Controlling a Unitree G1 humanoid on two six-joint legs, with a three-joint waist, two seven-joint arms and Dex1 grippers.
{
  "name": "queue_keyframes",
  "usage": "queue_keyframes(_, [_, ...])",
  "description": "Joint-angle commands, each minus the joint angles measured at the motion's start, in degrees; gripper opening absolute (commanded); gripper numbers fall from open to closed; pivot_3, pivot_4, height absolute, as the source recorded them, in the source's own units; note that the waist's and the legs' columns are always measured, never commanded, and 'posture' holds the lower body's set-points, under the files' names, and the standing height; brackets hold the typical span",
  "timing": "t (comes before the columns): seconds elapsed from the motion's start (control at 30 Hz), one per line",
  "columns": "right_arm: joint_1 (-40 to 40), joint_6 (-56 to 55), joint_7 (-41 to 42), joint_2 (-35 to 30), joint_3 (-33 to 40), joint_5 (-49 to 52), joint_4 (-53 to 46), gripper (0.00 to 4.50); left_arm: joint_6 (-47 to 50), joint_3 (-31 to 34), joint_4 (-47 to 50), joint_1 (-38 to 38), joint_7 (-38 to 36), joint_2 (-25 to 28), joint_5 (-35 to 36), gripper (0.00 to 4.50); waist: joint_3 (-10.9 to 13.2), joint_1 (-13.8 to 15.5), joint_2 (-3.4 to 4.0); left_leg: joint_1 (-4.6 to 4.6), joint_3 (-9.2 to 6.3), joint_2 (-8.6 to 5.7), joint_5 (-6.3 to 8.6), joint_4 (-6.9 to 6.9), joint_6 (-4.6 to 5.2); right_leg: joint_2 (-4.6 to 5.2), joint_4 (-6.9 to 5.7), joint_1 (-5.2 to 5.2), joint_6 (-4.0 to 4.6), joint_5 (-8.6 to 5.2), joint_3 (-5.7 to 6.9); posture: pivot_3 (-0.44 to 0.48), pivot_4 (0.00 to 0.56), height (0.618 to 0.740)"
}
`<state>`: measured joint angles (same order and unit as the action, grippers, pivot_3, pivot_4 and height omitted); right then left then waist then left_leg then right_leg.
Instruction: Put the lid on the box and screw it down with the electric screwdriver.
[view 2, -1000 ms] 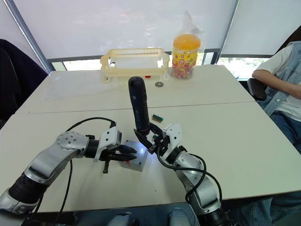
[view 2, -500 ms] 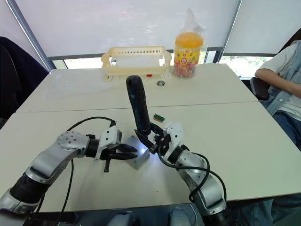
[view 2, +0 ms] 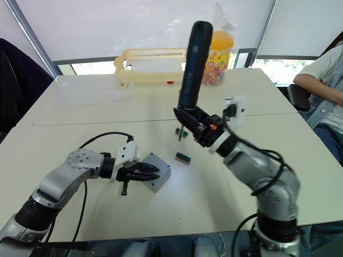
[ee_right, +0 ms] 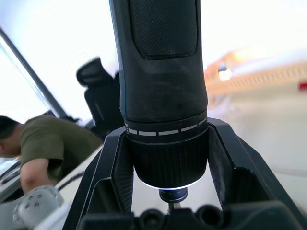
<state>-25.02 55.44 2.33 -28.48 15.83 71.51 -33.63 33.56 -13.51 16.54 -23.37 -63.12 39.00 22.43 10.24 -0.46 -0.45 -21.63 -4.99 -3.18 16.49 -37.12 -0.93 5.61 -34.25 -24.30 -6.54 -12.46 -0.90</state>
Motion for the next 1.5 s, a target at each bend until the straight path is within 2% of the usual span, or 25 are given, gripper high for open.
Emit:
queue_keyframes(0.03, [-0.71,7.6,-4.3,-14.06,5.37,17.29,5.52,1.69,6.47,4.65,3.99,-3.4,-0.15,2.39,5.06,0.8,0.59,-0.11,-0.05,-0.03,0.0,0.0,0.0,-0.01,0.0,0.0,0.0,-0.02,0.0,0.0,0.01,0.0,0.15,0.74])
queue_keyframes(0.1, [3.39,16.13,-6.04,-29.57,4.05,27.47,14.13,1.69,11.23,8.08,8.19,-6.6,-1.31,4.81,10.48,0.8,0.85,0.04,0.03,-0.35,0.0,0.01,0.0,-0.04,0.02,-0.03,-0.01,-0.29,-0.01,0.01,0.06,0.0,0.15,0.74])
queue_keyframes(0.17, [7.91,20.75,-5.85,-39.27,2.91,31.34,18.55,1.69,13.67,9.11,11.49,-7.82,-1.8,6.74,13.04,0.8,0.95,0.11,-0.15,-0.84,0.03,-0.01,0.01,-0.06,0.05,-0.03,-0.01,-0.67,-0.23,0.13,0.18,0.0,0.15,0.74])
queue_keyframes(0.23, [11.49,22.77,-5.08,-44.39,2.28,31.95,21.33,1.69,13.91,8.63,14.06,-7.72,-2.22,8.59,13.52,0.8,0.94,-0.13,-0.11,-0.86,0.14,0.0,0.15,-0.04,0.3,-0.02,0.04,-0.68,-0.34,0.16,0.22,0.0,0.15,0.74])
queue_keyframes(0.33, [13.68,23.32,-6.35,-47.3,0.77,31.71,26.47,1.69,14.51,8.53,16.21,-7.4,-1.95,9.76,14.7,0.8,1.0,-0.61,-0.04,-0.85,0.36,0.02,0.35,-0.02,0.65,0.0,0.12,-0.83,-0.39,0.14,0.0,0.0,0.15,0.74])
queue_keyframes(0.53, [10.58,21.99,-11.47,-45.69,-5.35,33.68,33.32,1.69,12.04,5.82,18.17,-4.89,0.28,9.42,12.02,0.8,1.05,-0.12,0.0,-0.84,0.46,0.01,0.25,-0.24,0.48,-0.04,0.1,-0.78,-0.34,0.15,-0.1,0.0,0.15,0.74])
queue_keyframes(0.77, [4.2,22.68,-15.46,-40.45,-10.87,25.66,37.4,1.69,10.79,4.8,18.23,-1.3,3.52,8.27,10.77,0.8,1.08,-0.13,0.0,-0.85,0.44,0.0,0.22,-0.78,0.42,-0.07,0.1,-0.51,-0.33,0.29,-0.18,0.0,0.15,0.74])
queue_keyframes(0.93, [2.64,23.24,-14.1,-38.22,-10.43,19.58,36.22,4.31,12.07,8.81,15.35,-1.15,5.48,7.09,13.48,0.76,1.06,-0.12,-0.04,-0.81,0.42,-0.03,0.22,-0.92,0.42,-0.06,0.11,-0.39,-0.44,0.39,-0.2,0.0,0.15,0.74])
queue_keyframes(0.97, [2.52,23.34,-13.78,-37.86,-10.09,18.81,35.83,4.47,12.3,9.4,14.88,-1.29,5.8,6.9,13.94,0.76,1.05,-0.12,-0.04,-0.78,0.38,-0.03,0.22,-0.93,0.42,-0.07,0.11,-0.35,-0.43,0.4,-0.17,0.0,0.15,0.74])
queue_keyframes(1.1, [2.41,21.85,-12.51,-36.44,-7.89,14.01,32.37,4.47,12.13,11.82,11.1,-2.74,7.05,6.54,14.29,0.76,1.05,-0.1,-0.03,-0.77,0.37,-0.03,0.22,-0.99,0.42,-0.08,0.08,-0.32,-0.56,0.48,-0.17,0.0,0.15,0.74])
queue_keyframes(1.2, [-0.14,10.13,-0.51,-37.06,-7.88,0.81,23.78,4.47,10.88,15.21,4.12,-4.82,10.41,5.55,12.52,0.76,1.07,-0.19,0.02,-0.77,0.37,-0.04,0.22,-0.99,0.42,-0.08,0.06,-0.34,-0.58,0.5,-0.17,0.0,0.15,0.74])
queue_keyframes(1.27, [-0.85,4.73,6.57,-35.85,-7.84,-3.24,17.57,4.47,9.74,16.68,-0.6,-5.45,13.18,4.87,10.4,0.76,1.06,-0.49,0.05,-0.77,0.44,-0.04,0.22,-0.99,0.42,-0.08,-0.01,-0.42,-0.72,0.57,-0.18,0.0,0.15,0.74])
queue_keyframes(1.37, [1.97,1.62,13.01,-32.16,-7.55,-3.3,9.25,4.47,6.59,15.13,-3.23,-3.45,13.63,5.61,6.69,0.76,1.01,-0.34,-0.02,-0.73,0.35,0.01,0.22,-0.95,0.42,-0.27,-0.01,-0.42,-0.73,0.58,-0.14,0.0,0.15,0.74])
queue_keyframes(1.5, [7.96,1.05,14.3,-26.34,-11.69,-4.69,-0.44,4.47,3.25,13.19,-6.05,-0.19,13.12,4.84,3.65,0.76,1.0,0.18,-0.06,-0.83,0.19,0.08,0.26,-0.83,0.43,-0.21,-0.03,-0.51,-0.72,0.58,-0.11,0.0,0.15,0.74])
